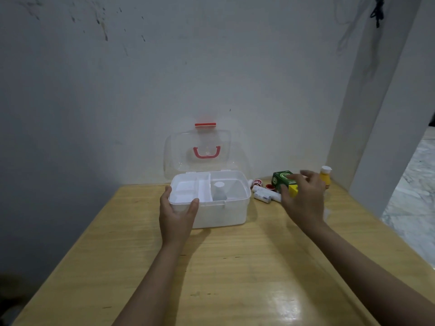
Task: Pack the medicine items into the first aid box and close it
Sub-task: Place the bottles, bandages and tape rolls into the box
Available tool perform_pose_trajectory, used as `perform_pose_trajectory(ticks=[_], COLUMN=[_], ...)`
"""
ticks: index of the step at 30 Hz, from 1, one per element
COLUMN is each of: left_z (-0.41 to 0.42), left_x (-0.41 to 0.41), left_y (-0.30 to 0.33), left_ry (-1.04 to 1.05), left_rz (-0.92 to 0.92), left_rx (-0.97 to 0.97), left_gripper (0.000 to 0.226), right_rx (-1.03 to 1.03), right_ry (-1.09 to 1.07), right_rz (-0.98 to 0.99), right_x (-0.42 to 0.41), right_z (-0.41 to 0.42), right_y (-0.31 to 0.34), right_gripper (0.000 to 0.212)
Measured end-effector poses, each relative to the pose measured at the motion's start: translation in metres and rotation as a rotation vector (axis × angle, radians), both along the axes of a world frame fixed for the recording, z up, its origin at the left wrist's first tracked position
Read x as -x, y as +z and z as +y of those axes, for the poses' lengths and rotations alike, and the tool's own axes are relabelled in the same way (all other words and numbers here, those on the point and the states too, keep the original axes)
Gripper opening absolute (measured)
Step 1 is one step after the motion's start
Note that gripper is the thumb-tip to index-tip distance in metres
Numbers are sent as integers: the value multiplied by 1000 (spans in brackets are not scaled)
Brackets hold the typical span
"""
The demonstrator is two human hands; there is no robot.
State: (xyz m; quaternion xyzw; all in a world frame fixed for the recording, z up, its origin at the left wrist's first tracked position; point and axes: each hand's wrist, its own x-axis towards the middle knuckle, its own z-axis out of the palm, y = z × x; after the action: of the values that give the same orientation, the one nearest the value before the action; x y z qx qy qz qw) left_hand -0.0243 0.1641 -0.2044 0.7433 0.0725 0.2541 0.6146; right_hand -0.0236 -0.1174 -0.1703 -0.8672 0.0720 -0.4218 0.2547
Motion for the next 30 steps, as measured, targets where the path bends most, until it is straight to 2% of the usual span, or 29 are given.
perform_pose_trajectory(ticks=[4,7,10,15,18,21,24,27,30], left_z=[-1,-1,-2,-1,0,0,-1,0,0], left_x=[1,1,1,0,-1,-1,-1,-1,-2], left_y=[0,1,1,0,-3,-4,-4,-5,-5], left_ry=[3,6,8,3,-1,-3,-2,-1,1], left_rz=[-12,-9,-12,-15,-15,-16,-14,-24,-26], left_rx=[0,-1,0,-5,-6,-7,-7,2,3], left_gripper=[78,77,77,77,78,79,79,79,79], right_rx=[-124,-219,-301,-332,-349,-399,-279,-48,81], right_ry=[-165,-167,-113,3,167,398,568,641,691], right_rz=[232,294,226,47,-70,-42,115,289,401], right_x=[1,-3,-8,-3,3,3,-4,-19,-33], right_z=[-25,-32,-35,-38,-36,-28,-17,-2,16], right_y=[-22,-27,-30,-23,-2,33,68,89,94], right_gripper=[44,43,32,29,25,23,24,25,26])
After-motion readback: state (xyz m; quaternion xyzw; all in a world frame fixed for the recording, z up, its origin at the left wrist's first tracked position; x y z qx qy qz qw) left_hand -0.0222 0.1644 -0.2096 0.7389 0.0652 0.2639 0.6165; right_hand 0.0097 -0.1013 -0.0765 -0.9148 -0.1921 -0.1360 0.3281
